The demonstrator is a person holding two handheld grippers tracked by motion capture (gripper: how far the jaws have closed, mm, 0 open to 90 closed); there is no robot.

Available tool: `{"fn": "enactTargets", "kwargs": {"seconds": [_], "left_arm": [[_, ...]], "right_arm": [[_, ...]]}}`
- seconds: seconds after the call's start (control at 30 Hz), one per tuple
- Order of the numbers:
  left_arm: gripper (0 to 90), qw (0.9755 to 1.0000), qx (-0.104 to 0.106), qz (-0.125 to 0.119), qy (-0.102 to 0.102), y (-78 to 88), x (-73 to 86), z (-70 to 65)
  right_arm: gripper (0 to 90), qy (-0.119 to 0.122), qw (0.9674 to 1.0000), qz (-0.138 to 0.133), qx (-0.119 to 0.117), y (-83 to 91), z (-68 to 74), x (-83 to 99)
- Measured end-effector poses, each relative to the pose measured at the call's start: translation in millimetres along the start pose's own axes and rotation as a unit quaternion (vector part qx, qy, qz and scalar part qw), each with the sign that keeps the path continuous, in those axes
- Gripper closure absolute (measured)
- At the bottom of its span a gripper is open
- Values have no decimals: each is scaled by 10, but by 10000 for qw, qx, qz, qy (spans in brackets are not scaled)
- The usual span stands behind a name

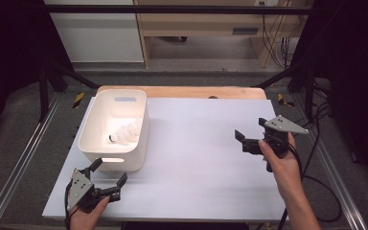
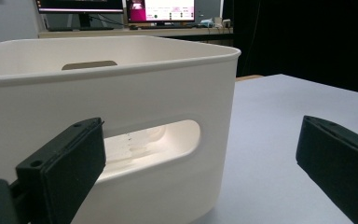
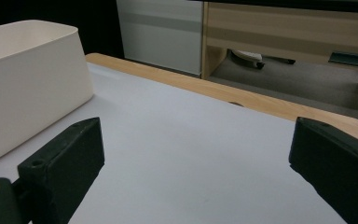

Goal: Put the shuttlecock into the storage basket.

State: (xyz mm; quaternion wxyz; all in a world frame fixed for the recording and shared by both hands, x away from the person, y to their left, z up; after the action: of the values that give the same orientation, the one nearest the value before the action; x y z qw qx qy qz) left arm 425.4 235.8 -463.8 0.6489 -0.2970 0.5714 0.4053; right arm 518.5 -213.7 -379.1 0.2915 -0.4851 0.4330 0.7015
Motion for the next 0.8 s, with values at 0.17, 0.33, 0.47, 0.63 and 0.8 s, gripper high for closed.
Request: {"fn": "enactTargets", "kwargs": {"seconds": [0.17, 0.33, 0.47, 0.63, 0.8], "left_arm": [[13, 10000, -10, -3, 10, 2, 1, 6], [12, 10000, -7, -2, 15, 3, 1, 6], [13, 10000, -11, -3, 19, 4, 2, 9], [11, 10000, -10, -2, 24, 5, 3, 7], [12, 10000, -10, -9, 38, 6, 2, 9]], "right_arm": [[37, -12, 10000, -6, 24, 41, -31, 51], [36, -33, 10000, -23, 62, 77, -70, 136], [37, -69, 9999, -38, 89, 119, -106, 211], [37, -51, 9999, -3, 138, 168, -130, 326], [38, -33, 9999, 53, 158, 210, -142, 421]]}}
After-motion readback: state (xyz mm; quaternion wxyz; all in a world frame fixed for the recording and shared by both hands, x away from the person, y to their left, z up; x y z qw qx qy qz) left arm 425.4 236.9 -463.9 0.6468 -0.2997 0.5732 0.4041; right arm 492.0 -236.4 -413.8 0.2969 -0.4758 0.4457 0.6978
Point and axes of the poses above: each handheld gripper's, and its own axes: y roughly backward along the jaws, x roughly out of its underside, z roughly to its left, the point moved 6 cm from there along -y, roughly forward along the jaws, and after that the axes turned 8 degrees about -y, right-handed, at the moved point
